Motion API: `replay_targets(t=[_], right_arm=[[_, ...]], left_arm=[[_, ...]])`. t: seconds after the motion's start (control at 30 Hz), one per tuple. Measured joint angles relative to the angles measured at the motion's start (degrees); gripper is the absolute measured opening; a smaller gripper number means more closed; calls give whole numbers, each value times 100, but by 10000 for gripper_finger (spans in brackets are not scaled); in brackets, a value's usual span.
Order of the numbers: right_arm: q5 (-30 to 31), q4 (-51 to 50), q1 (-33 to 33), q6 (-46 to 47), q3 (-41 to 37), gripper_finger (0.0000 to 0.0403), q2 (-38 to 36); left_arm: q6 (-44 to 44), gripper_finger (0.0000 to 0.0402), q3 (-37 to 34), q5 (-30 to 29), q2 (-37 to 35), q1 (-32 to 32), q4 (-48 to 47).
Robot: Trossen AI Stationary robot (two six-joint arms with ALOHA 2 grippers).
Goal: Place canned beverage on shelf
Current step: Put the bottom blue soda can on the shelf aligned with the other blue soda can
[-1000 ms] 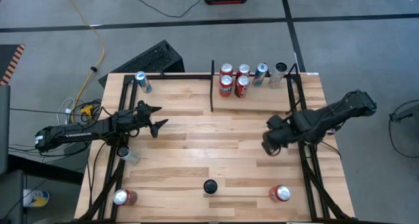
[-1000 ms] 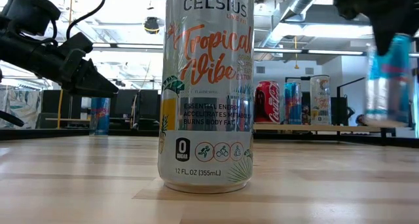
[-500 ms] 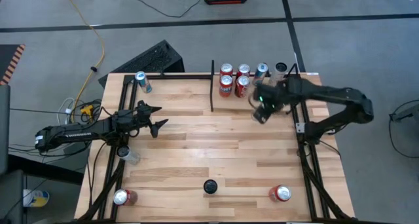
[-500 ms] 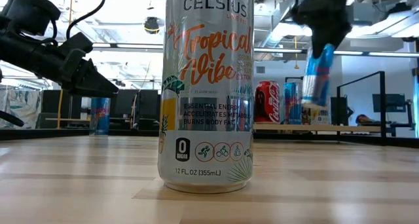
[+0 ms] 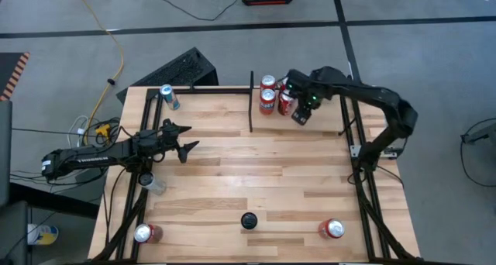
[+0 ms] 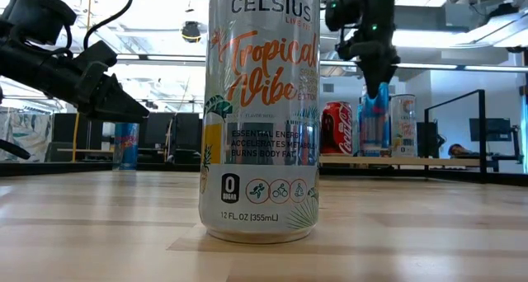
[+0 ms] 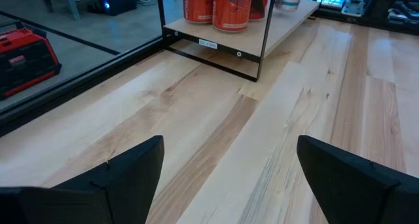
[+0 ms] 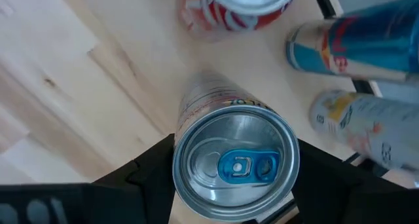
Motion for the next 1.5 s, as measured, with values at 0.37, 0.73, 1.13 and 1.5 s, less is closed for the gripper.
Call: replay_targets(t=[0.37, 0.73, 1.13, 1.5], right_arm=[[-5, 103, -695, -49, 131, 265, 163], [-313, 295, -1065, -336, 131, 265, 161], [-312, 354, -1067, -377, 131, 265, 160], [-309, 374, -1220, -371, 129, 265, 159]], left_arm=[[0, 334, 0, 0, 0, 0, 0], [0, 334, 0, 0, 0, 2, 2], [0, 334, 0, -1, 0, 1, 1], [0, 334, 0, 0, 0, 0, 1]])
